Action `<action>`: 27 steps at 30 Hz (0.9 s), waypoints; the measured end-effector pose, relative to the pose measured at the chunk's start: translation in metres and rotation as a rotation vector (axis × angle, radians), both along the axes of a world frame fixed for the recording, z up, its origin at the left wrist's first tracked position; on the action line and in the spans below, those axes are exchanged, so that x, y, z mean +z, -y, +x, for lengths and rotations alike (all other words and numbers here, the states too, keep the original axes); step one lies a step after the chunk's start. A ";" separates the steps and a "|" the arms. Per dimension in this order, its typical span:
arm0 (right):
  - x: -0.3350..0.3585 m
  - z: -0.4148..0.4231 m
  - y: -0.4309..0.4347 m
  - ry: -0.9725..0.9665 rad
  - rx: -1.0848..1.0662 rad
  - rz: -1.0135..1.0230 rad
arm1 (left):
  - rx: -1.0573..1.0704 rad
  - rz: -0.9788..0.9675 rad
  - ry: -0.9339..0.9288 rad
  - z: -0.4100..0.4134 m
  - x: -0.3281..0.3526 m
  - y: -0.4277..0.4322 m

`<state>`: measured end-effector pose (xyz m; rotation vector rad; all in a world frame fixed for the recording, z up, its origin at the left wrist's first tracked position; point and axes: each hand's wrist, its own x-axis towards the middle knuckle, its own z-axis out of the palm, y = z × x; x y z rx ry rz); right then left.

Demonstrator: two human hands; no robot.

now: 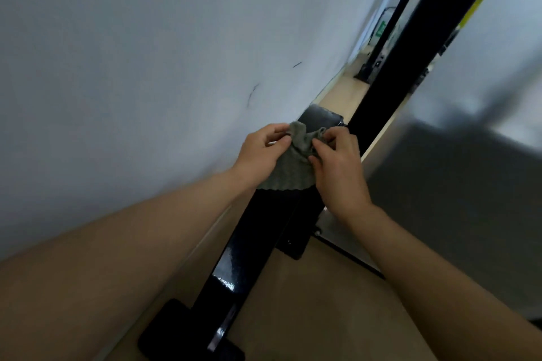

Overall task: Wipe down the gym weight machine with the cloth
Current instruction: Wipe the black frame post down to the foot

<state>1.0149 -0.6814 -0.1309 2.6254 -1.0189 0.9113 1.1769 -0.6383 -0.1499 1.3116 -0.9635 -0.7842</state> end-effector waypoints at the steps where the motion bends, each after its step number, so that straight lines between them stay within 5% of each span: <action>1: 0.006 0.003 0.004 -0.025 0.020 -0.017 | -0.034 -0.008 -0.004 0.001 0.002 0.002; 9: 0.015 0.009 0.020 -0.195 0.288 0.045 | -0.117 0.169 -0.176 0.009 -0.019 -0.026; 27: -0.114 -0.004 -0.101 -0.487 0.498 -0.075 | -0.148 0.643 -0.065 0.021 -0.137 -0.166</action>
